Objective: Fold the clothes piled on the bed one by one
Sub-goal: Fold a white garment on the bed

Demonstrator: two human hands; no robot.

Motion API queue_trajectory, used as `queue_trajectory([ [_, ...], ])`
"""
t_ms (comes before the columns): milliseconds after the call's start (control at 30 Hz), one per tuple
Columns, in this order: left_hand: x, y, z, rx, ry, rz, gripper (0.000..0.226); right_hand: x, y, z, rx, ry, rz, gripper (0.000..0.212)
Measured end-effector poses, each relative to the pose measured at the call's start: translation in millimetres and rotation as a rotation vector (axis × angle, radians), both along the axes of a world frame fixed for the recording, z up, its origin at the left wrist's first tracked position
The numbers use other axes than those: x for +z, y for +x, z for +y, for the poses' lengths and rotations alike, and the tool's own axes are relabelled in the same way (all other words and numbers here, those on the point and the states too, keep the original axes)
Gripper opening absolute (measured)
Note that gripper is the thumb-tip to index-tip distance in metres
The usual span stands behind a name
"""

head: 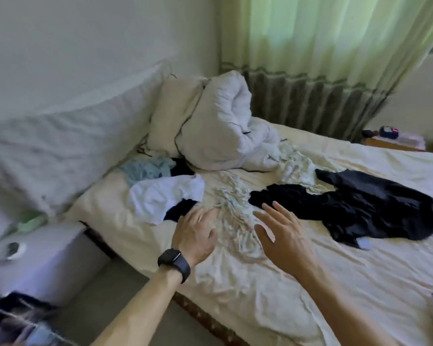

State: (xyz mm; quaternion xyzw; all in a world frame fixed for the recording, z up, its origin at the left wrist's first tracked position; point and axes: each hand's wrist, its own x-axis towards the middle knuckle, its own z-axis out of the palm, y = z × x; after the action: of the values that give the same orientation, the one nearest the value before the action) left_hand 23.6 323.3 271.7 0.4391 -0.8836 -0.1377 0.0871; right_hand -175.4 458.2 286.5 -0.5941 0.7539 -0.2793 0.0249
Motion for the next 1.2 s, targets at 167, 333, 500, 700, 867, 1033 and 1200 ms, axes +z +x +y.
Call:
queue_trajectory([
  [167,27.6,148.7,-41.8,0.243,-0.049,-0.05,0.059,28.0,113.0,-84.9,0.239,0.001,0.032,0.039],
  [333,42.5,244.4,-60.5,0.409,-0.055,-0.079,0.058,42.9,198.9,-140.9,0.405,0.013,0.013,0.036],
  [500,32.5,287.6,-78.6,0.503,-0.053,-0.086,0.054,36.1,251.6,-196.4,0.538,0.062,0.007,0.038],
  [700,18.1,299.8,-134.9,0.543,-0.008,-0.105,0.055,17.1,268.8,-277.3,0.615,0.087,0.006,0.037],
  [867,16.1,296.0,-202.8,0.569,0.042,-0.13,0.055,5.8,267.2,-342.4,0.604,0.128,-0.051,0.038],
  [1033,1.9,280.8,-268.8,0.537,0.054,-0.12,0.055,-14.5,254.0,-394.6,0.554,0.197,-0.065,0.038],
  [1200,-37.1,267.2,-343.2,0.468,0.152,-0.136,0.057,-49.2,242.2,-448.8,0.455,0.266,-0.098,0.037],
])
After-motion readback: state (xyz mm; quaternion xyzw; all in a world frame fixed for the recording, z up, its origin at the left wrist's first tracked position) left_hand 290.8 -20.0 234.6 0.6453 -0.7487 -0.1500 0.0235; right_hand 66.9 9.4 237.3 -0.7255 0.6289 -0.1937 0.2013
